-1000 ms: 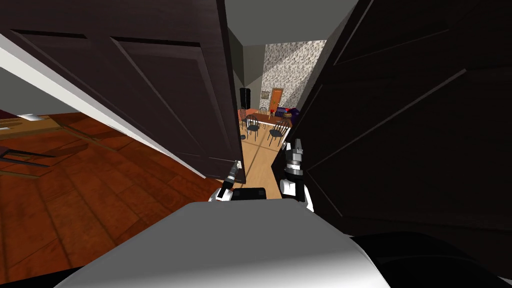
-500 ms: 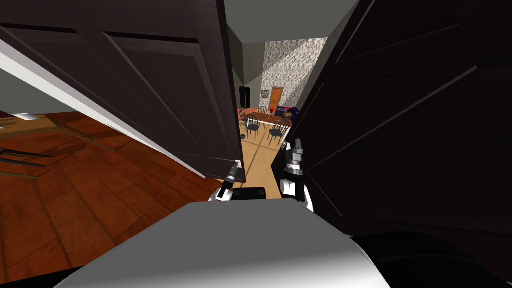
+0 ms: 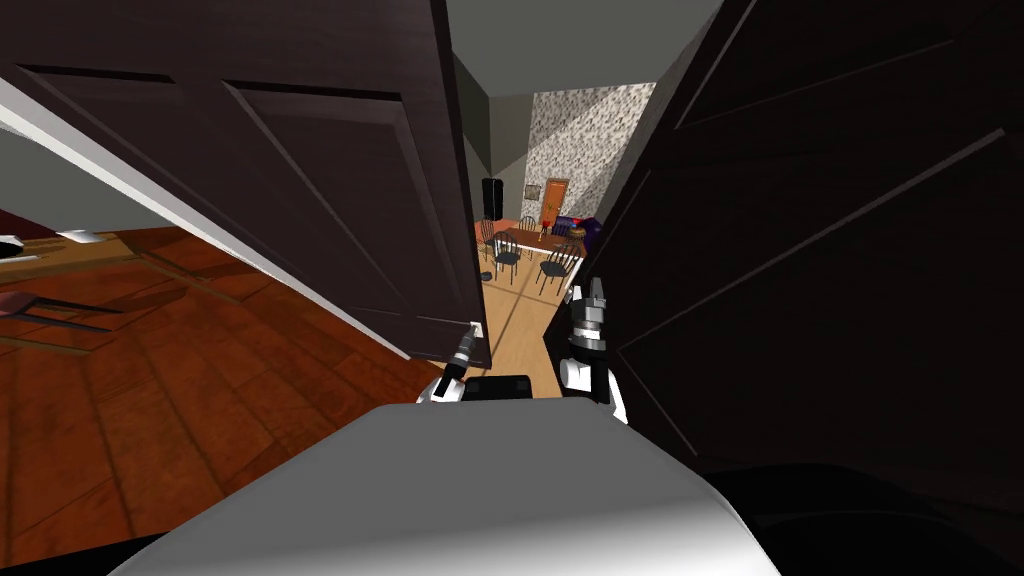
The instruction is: Push the door open
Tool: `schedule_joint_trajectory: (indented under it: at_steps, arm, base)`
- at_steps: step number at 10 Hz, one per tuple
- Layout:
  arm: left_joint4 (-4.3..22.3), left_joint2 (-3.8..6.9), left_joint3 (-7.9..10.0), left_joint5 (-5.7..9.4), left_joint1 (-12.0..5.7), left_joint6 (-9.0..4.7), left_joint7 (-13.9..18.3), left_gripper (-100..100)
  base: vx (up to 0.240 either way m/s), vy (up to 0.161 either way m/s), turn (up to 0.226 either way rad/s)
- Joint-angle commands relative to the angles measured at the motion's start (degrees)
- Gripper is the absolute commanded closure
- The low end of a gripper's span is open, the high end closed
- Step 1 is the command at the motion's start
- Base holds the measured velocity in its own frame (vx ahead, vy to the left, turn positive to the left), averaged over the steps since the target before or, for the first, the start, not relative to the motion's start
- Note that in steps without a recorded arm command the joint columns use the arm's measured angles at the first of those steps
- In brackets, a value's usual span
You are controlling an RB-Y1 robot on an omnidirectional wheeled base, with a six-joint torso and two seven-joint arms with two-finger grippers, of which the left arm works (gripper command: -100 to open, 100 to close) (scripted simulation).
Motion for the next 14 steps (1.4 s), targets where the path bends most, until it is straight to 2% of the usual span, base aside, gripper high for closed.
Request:
schedule_joint_trajectory:
  at_steps: [1, 5, 6, 10, 12, 14]
  arm:
    - [-0.8, 0.98, 0.87, 1.01, -0.11, -0.17, -0.8, 100]
    - [-0.3, 1.68, 1.70, 3.21, -0.50, -0.29, -2.9, 100]
    - [-0.8, 1.40, 1.37, 3.06, -0.25, 0.01, -2.4, -100]
    - [-1.8, 0.60, 1.28, 3.50, 0.46, 0.39, -2.3, -100]
    - [-2.6, -0.67, 1.21, 3.85, 1.02, 0.68, -2.2, -100]
    - [-1.7, -0.05, 1.44, 3.81, 0.57, 0.17, -2.3, -100]
  base:
    - [0.184, -0.081, 0.112]
    - [0.214, -0.026, 0.139]
    - [-0.029, -0.034, 0.108]
    - [-0.236, -0.059, 0.039]
    - [-0.229, -0.094, 0.062]
    - [-0.008, -0.032, -0.008]
